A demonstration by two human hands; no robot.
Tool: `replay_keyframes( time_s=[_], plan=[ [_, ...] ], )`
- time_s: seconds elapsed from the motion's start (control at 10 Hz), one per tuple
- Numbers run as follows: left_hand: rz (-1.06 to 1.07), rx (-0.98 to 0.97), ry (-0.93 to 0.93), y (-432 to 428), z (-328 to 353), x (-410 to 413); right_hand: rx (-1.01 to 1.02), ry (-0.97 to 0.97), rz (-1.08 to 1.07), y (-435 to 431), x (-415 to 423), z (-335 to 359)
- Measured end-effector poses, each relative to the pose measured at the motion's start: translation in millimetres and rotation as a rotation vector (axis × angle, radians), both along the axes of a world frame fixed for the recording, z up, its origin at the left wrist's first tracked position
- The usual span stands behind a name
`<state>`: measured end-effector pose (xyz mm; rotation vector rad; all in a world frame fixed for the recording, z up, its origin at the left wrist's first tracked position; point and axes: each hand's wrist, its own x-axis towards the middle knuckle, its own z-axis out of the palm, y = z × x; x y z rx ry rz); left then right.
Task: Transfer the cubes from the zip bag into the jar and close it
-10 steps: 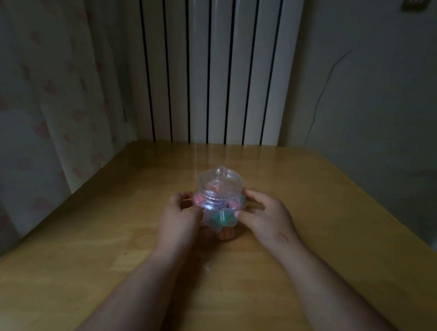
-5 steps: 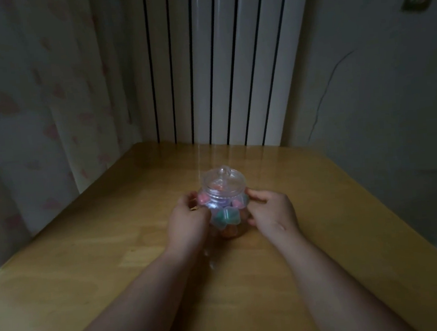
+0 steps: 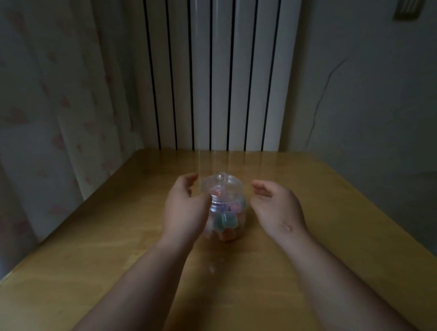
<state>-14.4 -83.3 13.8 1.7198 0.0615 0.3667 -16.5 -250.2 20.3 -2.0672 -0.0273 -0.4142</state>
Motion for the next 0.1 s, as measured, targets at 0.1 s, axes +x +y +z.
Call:
replay_keyframes(
  time_s=[0.1],
  plan=[
    [0.006, 0.003, -0.074, 1.2, 13.2, -11.0, 0.025, -0.041, 0.015, 0.7, -10.7, 8.0]
  ],
)
